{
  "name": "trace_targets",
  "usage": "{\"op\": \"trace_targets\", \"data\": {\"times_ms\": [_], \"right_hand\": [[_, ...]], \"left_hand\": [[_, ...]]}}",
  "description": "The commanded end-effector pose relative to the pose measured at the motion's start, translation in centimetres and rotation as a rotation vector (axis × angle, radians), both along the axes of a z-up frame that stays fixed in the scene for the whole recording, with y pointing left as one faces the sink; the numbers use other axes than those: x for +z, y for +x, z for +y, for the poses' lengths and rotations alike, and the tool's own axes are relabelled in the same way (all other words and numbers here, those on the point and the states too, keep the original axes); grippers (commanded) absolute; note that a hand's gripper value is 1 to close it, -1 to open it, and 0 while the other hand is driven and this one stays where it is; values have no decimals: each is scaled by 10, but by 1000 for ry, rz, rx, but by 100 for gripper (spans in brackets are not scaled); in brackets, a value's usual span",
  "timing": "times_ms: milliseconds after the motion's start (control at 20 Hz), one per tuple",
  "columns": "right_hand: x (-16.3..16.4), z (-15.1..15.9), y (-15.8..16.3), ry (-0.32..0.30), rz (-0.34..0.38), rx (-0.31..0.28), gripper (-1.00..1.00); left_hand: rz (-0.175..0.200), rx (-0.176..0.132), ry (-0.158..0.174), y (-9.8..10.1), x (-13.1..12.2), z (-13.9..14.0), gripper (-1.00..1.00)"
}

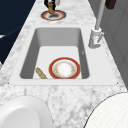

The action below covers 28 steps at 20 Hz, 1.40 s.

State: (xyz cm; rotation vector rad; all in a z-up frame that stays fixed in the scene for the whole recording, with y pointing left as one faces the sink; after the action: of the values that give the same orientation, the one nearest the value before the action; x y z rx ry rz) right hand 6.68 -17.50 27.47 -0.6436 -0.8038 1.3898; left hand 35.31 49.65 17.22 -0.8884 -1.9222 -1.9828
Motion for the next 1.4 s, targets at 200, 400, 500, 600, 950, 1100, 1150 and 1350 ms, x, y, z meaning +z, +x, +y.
{"op": "trace_targets", "data": {"times_ms": [200,400,500,600,950,1100,1150,1350], "right_hand": [[0,0,0,0,0,0,0],[0,0,0,0,0,0,0],[0,0,0,0,0,0,0],[0,0,0,0,0,0,0],[0,0,0,0,0,0,0],[0,0,0,0,0,0,0],[0,0,0,0,0,0,0],[0,0,0,0,0,0,0]], "left_hand": [[29,-7,1,0,41,-24,100],[39,-6,2,0,61,-34,100],[33,-10,5,0,69,-41,100],[29,-10,5,0,78,-47,100],[43,-17,23,-6,103,-76,100],[47,-24,30,-9,110,-90,100],[44,-26,30,-11,111,-95,100],[43,-18,32,-17,118,-118,100]]}}
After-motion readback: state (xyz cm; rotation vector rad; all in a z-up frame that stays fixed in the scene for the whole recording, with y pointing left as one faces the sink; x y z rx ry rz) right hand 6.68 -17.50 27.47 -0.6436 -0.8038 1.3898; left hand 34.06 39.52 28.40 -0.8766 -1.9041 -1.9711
